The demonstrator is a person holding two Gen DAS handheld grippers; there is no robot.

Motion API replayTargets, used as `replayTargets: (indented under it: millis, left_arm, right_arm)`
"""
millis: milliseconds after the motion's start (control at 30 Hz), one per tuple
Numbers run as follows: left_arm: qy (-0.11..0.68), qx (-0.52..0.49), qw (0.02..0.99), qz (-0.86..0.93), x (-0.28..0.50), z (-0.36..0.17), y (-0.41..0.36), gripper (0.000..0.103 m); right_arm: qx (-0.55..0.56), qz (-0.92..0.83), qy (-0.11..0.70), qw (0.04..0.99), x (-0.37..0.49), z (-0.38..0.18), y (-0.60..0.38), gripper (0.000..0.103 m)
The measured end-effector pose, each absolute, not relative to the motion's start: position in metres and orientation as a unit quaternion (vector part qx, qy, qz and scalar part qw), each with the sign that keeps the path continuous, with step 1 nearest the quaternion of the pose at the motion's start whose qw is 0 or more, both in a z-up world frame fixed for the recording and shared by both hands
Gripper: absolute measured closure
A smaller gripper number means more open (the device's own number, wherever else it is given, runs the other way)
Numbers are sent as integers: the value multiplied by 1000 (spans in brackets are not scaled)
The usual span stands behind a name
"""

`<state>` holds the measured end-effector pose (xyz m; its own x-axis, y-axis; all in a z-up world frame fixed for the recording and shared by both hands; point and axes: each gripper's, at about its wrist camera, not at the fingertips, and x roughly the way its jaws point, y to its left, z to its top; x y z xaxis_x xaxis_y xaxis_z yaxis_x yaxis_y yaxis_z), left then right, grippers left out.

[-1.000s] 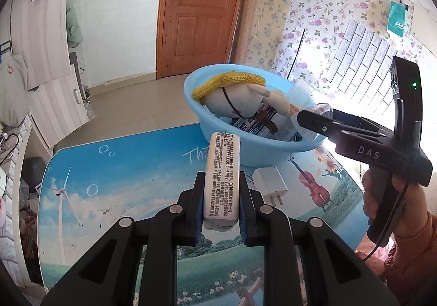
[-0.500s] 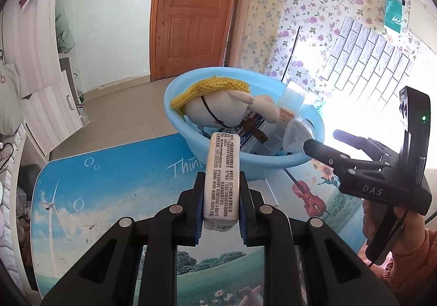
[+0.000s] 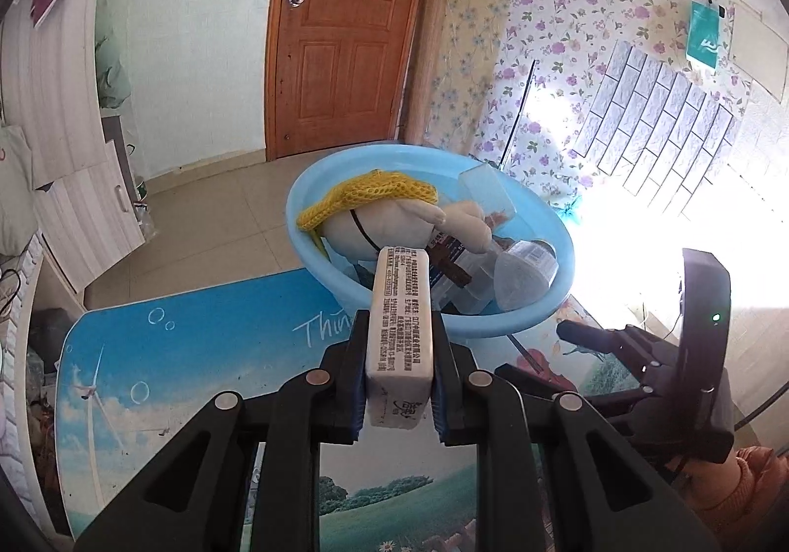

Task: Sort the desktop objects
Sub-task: 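Grasp the white charger plug with the right tool while the left holds the box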

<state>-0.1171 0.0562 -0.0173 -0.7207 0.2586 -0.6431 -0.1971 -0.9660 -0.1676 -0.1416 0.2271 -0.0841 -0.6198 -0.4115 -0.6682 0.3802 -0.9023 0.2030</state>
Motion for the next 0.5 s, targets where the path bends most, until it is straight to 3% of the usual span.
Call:
replayTargets:
  millis: [500]
  left_arm:
    - [-58, -364, 115, 922, -112, -27, 45, 84]
  right_arm:
    - [426, -874, -4, 235, -150, -111, 195, 9]
